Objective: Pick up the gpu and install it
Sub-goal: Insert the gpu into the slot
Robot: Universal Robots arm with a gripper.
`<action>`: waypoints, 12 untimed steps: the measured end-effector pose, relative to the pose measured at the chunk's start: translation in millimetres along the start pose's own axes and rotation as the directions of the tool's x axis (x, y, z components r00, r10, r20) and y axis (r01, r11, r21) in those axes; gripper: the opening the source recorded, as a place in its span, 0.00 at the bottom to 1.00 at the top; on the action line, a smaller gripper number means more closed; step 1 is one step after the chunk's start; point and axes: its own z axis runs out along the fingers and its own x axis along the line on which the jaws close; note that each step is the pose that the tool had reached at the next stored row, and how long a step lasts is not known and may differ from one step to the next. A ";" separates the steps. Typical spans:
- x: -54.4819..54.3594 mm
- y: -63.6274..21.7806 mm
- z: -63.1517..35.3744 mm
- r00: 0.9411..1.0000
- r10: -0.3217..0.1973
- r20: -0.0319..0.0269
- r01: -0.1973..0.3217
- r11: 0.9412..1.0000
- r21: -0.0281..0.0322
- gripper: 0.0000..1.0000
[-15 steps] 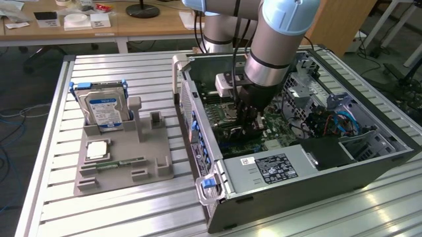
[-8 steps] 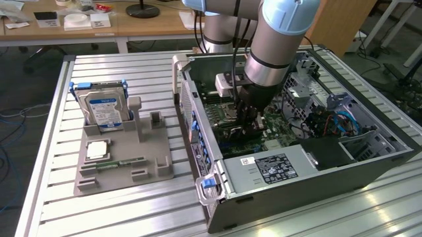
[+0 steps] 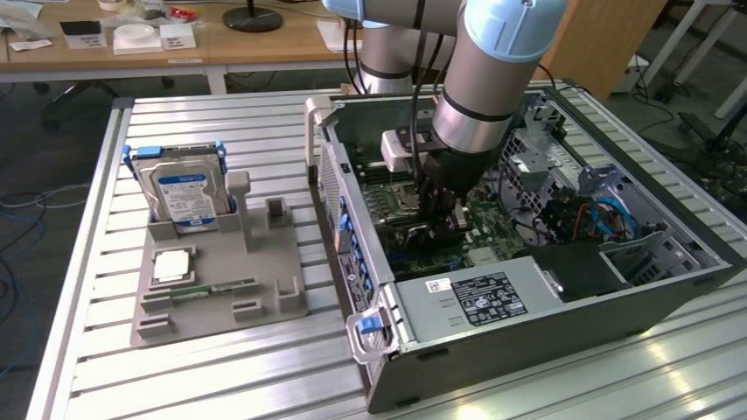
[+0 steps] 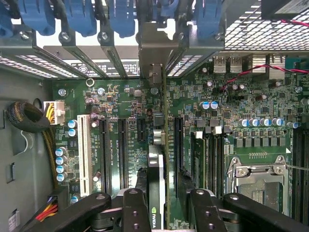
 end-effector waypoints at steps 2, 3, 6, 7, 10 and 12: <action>0.0 0.0 0.0 1.000 0.000 0.000 0.000 1.000 0.000 0.39; 0.3 0.0 -0.1 1.000 0.000 0.000 0.000 1.000 0.000 0.39; 1.8 -0.1 -0.1 1.000 0.000 0.007 0.000 1.000 0.000 0.39; 2.0 0.0 -0.2 1.000 0.000 0.008 0.000 1.000 0.000 0.39; 3.6 -0.2 -0.2 1.000 0.000 0.016 0.000 1.000 -0.001 0.39; 4.9 -0.1 -0.3 1.000 0.000 0.018 0.000 1.000 -0.001 0.39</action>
